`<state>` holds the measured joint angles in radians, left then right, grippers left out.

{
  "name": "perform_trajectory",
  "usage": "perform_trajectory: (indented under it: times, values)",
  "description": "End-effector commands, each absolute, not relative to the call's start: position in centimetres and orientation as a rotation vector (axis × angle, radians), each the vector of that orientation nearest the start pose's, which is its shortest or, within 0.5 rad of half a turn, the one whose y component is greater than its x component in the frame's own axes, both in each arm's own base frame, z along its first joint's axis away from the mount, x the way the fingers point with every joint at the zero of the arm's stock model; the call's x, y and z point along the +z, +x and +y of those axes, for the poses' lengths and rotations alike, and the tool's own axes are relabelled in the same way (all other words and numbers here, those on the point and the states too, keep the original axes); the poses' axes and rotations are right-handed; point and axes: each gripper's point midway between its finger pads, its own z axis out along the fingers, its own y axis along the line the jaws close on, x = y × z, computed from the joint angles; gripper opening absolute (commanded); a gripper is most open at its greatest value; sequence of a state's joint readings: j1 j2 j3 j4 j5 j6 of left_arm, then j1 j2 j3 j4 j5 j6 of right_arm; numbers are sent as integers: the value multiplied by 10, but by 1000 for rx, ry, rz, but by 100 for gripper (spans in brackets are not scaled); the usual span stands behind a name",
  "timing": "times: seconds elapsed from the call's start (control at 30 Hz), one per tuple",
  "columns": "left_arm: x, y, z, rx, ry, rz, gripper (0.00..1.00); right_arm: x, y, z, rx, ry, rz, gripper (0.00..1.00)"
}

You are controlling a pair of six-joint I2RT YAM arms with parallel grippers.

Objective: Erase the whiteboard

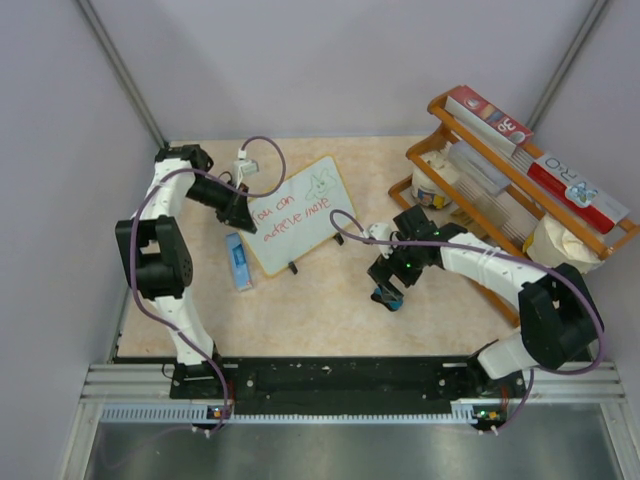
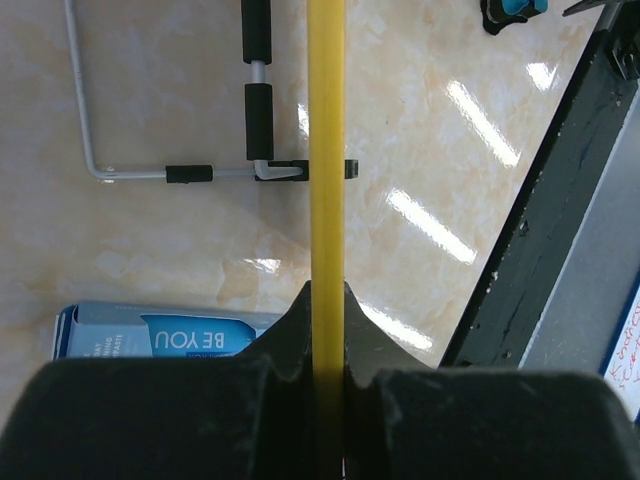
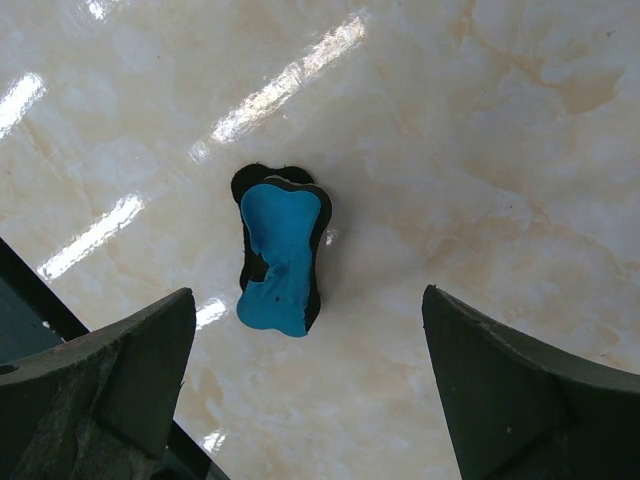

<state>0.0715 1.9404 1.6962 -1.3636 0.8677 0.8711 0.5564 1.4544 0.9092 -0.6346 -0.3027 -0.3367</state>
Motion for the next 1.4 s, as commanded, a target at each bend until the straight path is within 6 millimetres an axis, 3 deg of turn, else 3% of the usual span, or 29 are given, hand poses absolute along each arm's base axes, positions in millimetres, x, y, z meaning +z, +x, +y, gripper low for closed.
perform_trajectory:
  times: [0.0,0.17,0.37,1.17,1.37]
  values:
    - [151,330,-86,-1084,1041,2407,0,59,225,192,475,-1276,2415,93]
    - [149,331,-85,-1062,1043,2415,0,57,220,196,489,-1301,2414,93]
    - [152,333,-85,-1040,1040,2410,15,53,217,200,460,-1327,2408,90]
    - [156,335,-85,-1016,1023,2399,27,25,216,204,336,-1362,2457,49]
    - [156,335,-84,-1010,1028,2397,29,21,212,205,333,-1373,2468,45]
